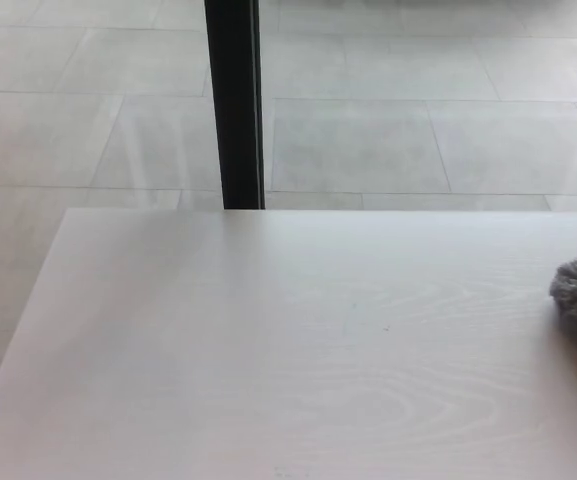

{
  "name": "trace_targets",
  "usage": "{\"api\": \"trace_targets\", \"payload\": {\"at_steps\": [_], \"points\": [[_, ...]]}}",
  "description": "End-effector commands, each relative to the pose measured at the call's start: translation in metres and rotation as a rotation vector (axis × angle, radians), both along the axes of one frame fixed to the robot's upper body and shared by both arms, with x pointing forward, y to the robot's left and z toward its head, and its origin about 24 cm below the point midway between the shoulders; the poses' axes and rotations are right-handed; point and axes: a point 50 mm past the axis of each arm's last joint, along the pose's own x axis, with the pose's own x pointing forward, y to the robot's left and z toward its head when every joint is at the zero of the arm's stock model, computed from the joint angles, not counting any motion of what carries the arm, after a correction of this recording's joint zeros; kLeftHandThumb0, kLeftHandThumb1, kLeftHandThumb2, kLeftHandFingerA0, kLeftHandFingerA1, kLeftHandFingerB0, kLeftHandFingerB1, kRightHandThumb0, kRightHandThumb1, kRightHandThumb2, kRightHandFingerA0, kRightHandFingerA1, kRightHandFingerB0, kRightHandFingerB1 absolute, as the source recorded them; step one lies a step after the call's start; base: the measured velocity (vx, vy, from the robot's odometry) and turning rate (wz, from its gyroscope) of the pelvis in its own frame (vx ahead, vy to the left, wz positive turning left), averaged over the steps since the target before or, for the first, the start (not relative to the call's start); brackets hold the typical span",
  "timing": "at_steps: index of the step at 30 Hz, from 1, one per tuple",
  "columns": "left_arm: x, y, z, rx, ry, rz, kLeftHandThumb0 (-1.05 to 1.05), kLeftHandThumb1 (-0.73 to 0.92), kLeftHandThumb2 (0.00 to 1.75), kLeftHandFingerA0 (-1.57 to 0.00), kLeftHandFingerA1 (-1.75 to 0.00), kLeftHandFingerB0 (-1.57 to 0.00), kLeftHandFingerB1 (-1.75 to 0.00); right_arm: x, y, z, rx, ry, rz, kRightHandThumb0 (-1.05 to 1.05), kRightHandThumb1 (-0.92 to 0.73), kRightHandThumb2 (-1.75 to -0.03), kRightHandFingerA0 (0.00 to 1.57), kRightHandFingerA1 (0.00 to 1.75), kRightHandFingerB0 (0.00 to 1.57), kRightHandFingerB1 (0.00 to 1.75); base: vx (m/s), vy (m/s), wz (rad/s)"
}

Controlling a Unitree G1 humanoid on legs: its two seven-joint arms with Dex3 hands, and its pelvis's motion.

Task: The robot uses its right hand to pick up the duster kept in the middle of the desk and use it to wipe the desk by swiping its surface twice

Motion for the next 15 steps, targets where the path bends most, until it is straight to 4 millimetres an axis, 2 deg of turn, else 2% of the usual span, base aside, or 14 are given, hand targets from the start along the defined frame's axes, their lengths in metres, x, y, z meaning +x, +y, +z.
{"api": "trace_targets", "payload": {"at_steps": [1,2,3,4,5,6,7,9,10,11,12,13,14,15], "points": [[-0.001,0.007,0.006,0.031,-0.017,0.011,-0.48,0.71,0.61,-0.66,-0.56,-0.62,-0.49,0.018,0.044,-0.004,-0.002,0.025,0.085,-0.37,-0.7,-0.64,0.86,1.7,0.78,1.07,0.0,0.0,0.0],[-0.001,0.006,0.006,0.031,-0.015,0.012,-0.47,0.71,0.61,-0.65,-0.56,-0.63,-0.49,0.02,0.052,-0.006,0.0,0.026,0.11,-0.37,-0.69,-0.6,0.92,1.63,0.8,0.89,0.0,0.0,0.0],[-0.001,0.006,0.005,0.03,-0.013,0.012,-0.47,0.71,0.61,-0.65,-0.56,-0.63,-0.49,0.022,0.065,-0.009,0.003,0.026,0.147,-0.37,-0.69,-0.6,0.92,1.63,0.8,0.89,0.0,0.0,0.0],[-0.001,0.006,0.005,0.03,-0.013,0.011,-0.47,0.71,0.61,-0.65,-0.56,-0.63,-0.49,0.022,0.065,-0.009,0.002,0.026,0.146,-0.37,-0.69,-0.6,0.92,1.63,0.8,0.89,0.0,0.0,0.0],[-0.001,0.006,0.005,0.029,-0.014,0.015,-0.47,0.7,0.61,-0.65,-0.55,-0.63,-0.49,0.023,0.083,-0.015,-0.001,0.059,0.188,-0.4,-0.57,-0.62,0.89,1.66,0.81,0.83,0.0,0.0,0.0],[0.001,0.006,0.006,0.03,-0.021,0.006,-0.48,0.69,0.61,-0.64,-0.57,-0.6,-0.49,0.018,0.106,-0.027,0.005,0.058,0.261,-0.38,-0.61,-0.61,0.86,1.7,0.78,0.98,0.0,0.0,0.0],[0.001,0.006,0.006,0.028,-0.024,0.005,-0.48,0.69,0.61,-0.64,-0.56,-0.61,-0.49,0.016,0.114,-0.031,-0.001,0.066,0.289,-0.4,-0.48,-0.92,1.16,1.34,0.81,1.06,0.0,0.0,0.0],[0.002,0.006,0.006,0.033,-0.02,-0.004,-0.48,0.71,0.61,-0.65,-0.56,-0.61,-0.49,0.013,0.123,-0.037,-0.004,0.084,0.307,-0.4,-0.5,-0.95,1.15,1.32,0.78,1.03,0.0,0.0,0.0],[0.002,0.005,0.007,0.044,-0.018,-0.024,-0.48,0.72,0.62,-0.64,-0.56,-0.6,-0.49,0.011,0.131,-0.041,-0.011,0.112,0.318,-0.37,-0.72,-0.64,0.85,1.73,0.73,1.19,0.0,0.0,0.0],[0.002,0.005,0.006,0.045,-0.015,-0.025,-0.47,0.72,0.62,-0.66,-0.55,-0.61,-0.48,0.007,0.138,-0.046,-0.028,0.116,0.345,-0.38,-0.74,-0.65,0.84,1.72,0.74,1.19,0.0,0.0,0.0],[0.002,0.005,0.005,0.033,-0.015,-0.015,-0.44,0.73,0.62,-0.64,-0.55,-0.6,-0.48,-0.002,0.151,-0.056,-0.001,0.134,0.401,-0.35,-0.73,-0.67,0.85,1.63,0.74,0.65,0.0,0.0,0.0],[0.002,0.005,0.005,0.027,-0.019,-0.011,-0.45,0.72,0.61,-0.64,-0.56,-0.61,-0.48,-0.009,0.161,-0.063,0.018,0.146,0.441,-0.34,-0.71,-0.69,0.86,1.62,0.79,0.73,0.0,0.0,0.0],[0.002,0.005,0.005,0.024,-0.019,-0.005,-0.46,0.71,0.61,-0.65,-0.56,-0.62,-0.48,-0.013,0.166,-0.066,0.014,0.133,0.469,-0.34,-0.69,-0.66,0.9,1.7,0.81,0.97,0.0,0.0,0.0],[0.002,0.005,0.005,0.02,-0.016,0.003,-0.46,0.71,0.61,-0.65,-0.56,-0.62,-0.48,-0.018,0.17,-0.069,0.006,0.112,0.497,-0.34,-0.69,-0.66,0.9,1.7,0.81,0.97,0.0,0.0,0.0]]}}
